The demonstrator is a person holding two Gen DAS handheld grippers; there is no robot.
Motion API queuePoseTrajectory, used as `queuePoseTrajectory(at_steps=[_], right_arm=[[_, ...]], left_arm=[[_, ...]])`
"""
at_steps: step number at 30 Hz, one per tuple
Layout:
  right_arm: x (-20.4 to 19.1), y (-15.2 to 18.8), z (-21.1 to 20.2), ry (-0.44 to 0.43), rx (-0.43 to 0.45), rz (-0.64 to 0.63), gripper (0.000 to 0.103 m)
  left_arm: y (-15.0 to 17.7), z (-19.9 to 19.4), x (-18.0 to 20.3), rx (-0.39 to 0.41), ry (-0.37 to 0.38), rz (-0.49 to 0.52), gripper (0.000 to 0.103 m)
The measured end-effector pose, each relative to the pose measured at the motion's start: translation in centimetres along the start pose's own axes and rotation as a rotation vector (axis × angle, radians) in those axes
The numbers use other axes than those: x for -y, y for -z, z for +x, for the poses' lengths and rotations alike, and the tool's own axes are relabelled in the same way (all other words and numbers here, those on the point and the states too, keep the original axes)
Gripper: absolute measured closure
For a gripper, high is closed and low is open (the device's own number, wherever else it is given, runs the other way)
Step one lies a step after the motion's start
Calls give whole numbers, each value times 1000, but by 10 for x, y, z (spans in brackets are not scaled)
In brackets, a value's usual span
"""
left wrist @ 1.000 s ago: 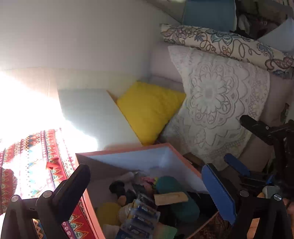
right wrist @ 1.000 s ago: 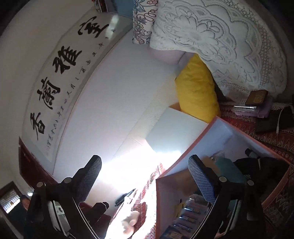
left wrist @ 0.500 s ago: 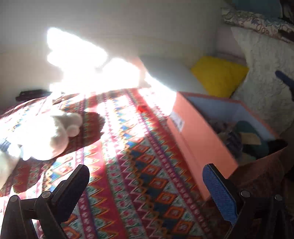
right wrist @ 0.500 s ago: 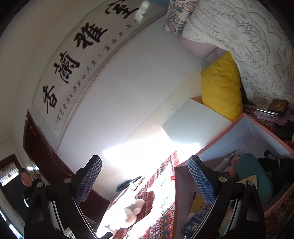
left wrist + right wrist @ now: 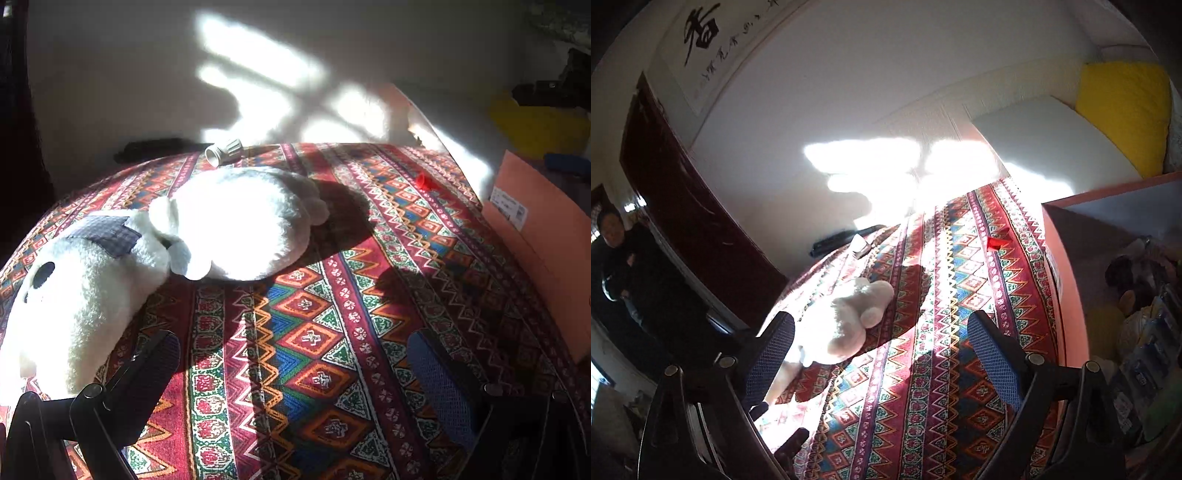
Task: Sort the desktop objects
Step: 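Grasp red plastic piece with right tool, then grasp small white plush toy with left tool while right tool holds red piece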
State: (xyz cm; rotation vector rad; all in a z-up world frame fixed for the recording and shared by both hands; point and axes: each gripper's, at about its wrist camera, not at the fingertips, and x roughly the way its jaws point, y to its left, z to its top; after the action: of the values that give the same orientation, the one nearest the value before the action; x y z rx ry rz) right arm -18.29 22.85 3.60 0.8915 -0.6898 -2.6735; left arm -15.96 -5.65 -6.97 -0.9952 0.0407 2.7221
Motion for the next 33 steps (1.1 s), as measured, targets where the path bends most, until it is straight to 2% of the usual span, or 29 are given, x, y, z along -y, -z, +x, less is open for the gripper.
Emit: queuePoseTrajectory(at_steps=[5, 8, 11, 14, 15, 16, 17, 18, 20, 25, 29, 32, 33], right_arm=[[44, -22, 102, 228, -23, 107, 8], [85, -40, 172, 360, -75, 175, 9], [124, -57, 227, 444, -111, 242, 16], [152, -72, 265, 508, -101, 274, 16], [158, -75, 276, 529, -112, 267, 19], [161, -77, 284, 545, -122, 245, 27], [159, -79, 287, 558, -130, 208, 50], [157, -81, 290, 570, -138, 172, 51], [155, -79, 282, 499, -152, 186, 51], [133, -58, 235, 168, -204, 326, 51], [85, -34, 175, 37, -228, 253, 51], [48, -16, 124, -37, -196, 200, 51], [38, -12, 107, -58, -174, 188, 51]], left_arm=[[-2, 21, -20, -108, 74, -115, 1], [0, 34, -30, -168, 96, -160, 2], [1, 47, -38, -200, 87, -186, 2], [2, 59, -44, -234, 80, -209, 2], [3, 63, -44, -245, 81, -216, 2], [3, 64, -43, -252, 86, -220, 2], [3, 64, -42, -256, 91, -218, 2], [4, 64, -40, -258, 95, -215, 2], [5, 61, -35, -251, 84, -197, 2], [3, 40, -25, -192, 69, -147, 2], [1, 26, -16, -130, 32, -95, 1], [-2, 20, -16, -85, -41, -47, 1], [-3, 18, -18, -68, -87, -31, 1]])
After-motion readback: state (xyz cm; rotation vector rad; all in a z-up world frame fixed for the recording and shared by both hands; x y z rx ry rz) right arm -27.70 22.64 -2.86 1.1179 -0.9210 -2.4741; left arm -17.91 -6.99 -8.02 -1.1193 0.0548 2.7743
